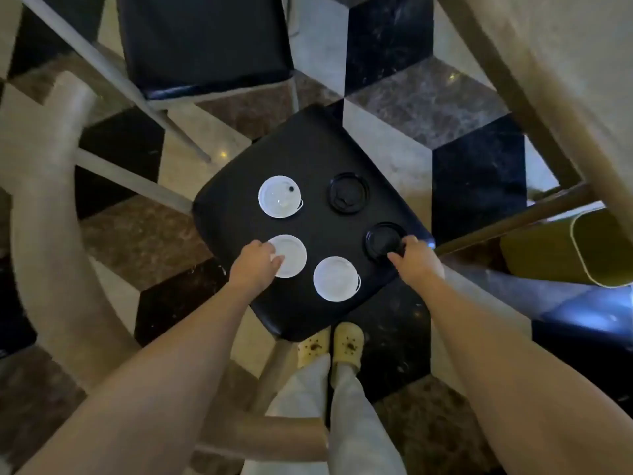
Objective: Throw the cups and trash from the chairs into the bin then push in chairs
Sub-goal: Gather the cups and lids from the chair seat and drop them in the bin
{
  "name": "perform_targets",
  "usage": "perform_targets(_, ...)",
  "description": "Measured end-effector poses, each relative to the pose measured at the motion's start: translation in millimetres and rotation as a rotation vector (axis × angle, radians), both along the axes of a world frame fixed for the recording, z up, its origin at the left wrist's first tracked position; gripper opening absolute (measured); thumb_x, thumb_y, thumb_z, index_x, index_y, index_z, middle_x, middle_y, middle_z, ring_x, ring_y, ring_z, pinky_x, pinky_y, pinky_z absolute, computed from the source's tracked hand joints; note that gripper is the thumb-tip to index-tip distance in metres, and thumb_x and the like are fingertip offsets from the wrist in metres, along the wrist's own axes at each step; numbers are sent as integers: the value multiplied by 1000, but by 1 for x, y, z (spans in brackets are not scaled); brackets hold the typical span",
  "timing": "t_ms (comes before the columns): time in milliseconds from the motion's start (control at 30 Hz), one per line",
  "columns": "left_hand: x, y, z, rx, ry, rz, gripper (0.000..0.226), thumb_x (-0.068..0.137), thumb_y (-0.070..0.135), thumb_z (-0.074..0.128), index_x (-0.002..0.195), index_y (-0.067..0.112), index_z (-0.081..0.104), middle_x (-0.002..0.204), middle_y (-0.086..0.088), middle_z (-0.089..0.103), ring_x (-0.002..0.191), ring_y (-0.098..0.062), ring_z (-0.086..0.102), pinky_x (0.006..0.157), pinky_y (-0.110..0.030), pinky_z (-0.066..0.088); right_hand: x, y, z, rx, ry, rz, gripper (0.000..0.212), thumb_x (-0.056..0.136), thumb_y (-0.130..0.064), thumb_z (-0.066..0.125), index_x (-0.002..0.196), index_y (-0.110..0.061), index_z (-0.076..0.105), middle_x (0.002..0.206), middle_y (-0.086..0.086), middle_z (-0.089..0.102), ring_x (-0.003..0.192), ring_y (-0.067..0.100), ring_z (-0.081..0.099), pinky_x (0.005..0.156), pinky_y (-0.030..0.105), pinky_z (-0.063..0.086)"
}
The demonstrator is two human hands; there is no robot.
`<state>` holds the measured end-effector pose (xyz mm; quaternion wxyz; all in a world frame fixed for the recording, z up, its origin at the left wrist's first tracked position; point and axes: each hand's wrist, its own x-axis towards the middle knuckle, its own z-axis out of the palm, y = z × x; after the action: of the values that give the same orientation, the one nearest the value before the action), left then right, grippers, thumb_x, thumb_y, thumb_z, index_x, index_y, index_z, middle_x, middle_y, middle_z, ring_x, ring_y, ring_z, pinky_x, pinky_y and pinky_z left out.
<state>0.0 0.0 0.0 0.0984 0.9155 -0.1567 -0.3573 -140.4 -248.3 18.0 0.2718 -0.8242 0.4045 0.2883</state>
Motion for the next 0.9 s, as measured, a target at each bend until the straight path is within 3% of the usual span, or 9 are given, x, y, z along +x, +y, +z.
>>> perform_targets(167,3,-6,-38,-69,-99,327,43,87,23,64,127,17,51,133,-11,47,123,-27,44,101,-42,40,10,-23,-34,-253,-58,112,49,95,-27,54,137,-7,38,137,16,43,126,34,40,96,46,43)
perform_targets(333,1,-6,-63,-2,-108,418,45,86,19,65,127,15,48,132,-12,44,120,-28,47,95,-38,42,19,-31,-63,-265,-149,40,33,96,-20,52,125,-6,46,128,16,44,116,35,45,83,45,47)
perform_targets(567,3,-7,-58,-122,-29,513,29,88,16,63,116,9,57,115,-12,60,94,-18,53,84,-30,42,25,-30,-69,-142,-306,-35,21,95,-16,53,113,-5,59,116,14,58,95,30,58,69,32,41)
perform_targets(700,5,-8,-49,-247,79,607,23,92,15,57,114,9,61,111,-9,63,100,-21,56,89,-34,46,35,-18,-57,-58,-437,-97,17,91,-14,59,105,-4,63,105,12,65,93,28,60,70,27,40)
perform_targets(800,9,-16,-39,-383,144,742,18,93,15,54,109,11,62,107,-7,63,99,-21,57,82,-32,46,52,6,-41,62,-534,-135,12,88,-16,63,97,-8,65,94,7,67,85,21,61,71,28,44)
perform_targets(900,12,-29,-25,-546,261,849,11,94,15,54,103,13,59,101,-3,62,95,-20,58,80,-31,48,72,31,-29,160,-610,-179,10,87,-17,65,95,-12,65,84,-3,64,74,8,58,62,9,41)
